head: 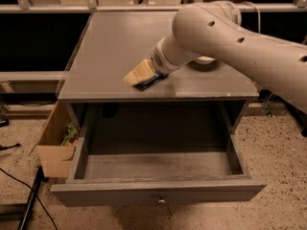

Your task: Place rxbar blueberry into top drawer

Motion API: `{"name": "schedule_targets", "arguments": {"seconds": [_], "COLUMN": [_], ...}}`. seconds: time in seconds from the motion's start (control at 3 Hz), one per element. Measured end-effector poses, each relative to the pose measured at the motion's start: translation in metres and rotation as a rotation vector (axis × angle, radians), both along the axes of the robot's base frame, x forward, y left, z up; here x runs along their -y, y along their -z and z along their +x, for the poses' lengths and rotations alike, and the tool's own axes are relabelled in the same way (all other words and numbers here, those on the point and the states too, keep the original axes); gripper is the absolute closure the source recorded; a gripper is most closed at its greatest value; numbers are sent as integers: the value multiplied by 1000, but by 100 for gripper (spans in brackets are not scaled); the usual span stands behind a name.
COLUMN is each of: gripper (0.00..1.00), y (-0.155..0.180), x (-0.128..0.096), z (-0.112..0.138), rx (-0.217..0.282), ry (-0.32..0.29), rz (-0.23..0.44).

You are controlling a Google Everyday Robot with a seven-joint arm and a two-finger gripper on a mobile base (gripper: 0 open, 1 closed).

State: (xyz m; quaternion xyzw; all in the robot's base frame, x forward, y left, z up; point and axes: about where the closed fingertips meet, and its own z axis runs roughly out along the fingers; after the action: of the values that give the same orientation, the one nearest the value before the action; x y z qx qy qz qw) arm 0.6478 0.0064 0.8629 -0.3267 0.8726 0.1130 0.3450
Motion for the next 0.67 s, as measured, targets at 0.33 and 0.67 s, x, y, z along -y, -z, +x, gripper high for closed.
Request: {"name": "schedule_targets", "arguments": {"seconds": [0.33, 0.67], "gripper": [0, 0], "y": [3, 6], "x": [-3, -7], "z": [5, 8], "rx": [28, 56], "ry": [-2, -7], "rz": [22, 20]}}
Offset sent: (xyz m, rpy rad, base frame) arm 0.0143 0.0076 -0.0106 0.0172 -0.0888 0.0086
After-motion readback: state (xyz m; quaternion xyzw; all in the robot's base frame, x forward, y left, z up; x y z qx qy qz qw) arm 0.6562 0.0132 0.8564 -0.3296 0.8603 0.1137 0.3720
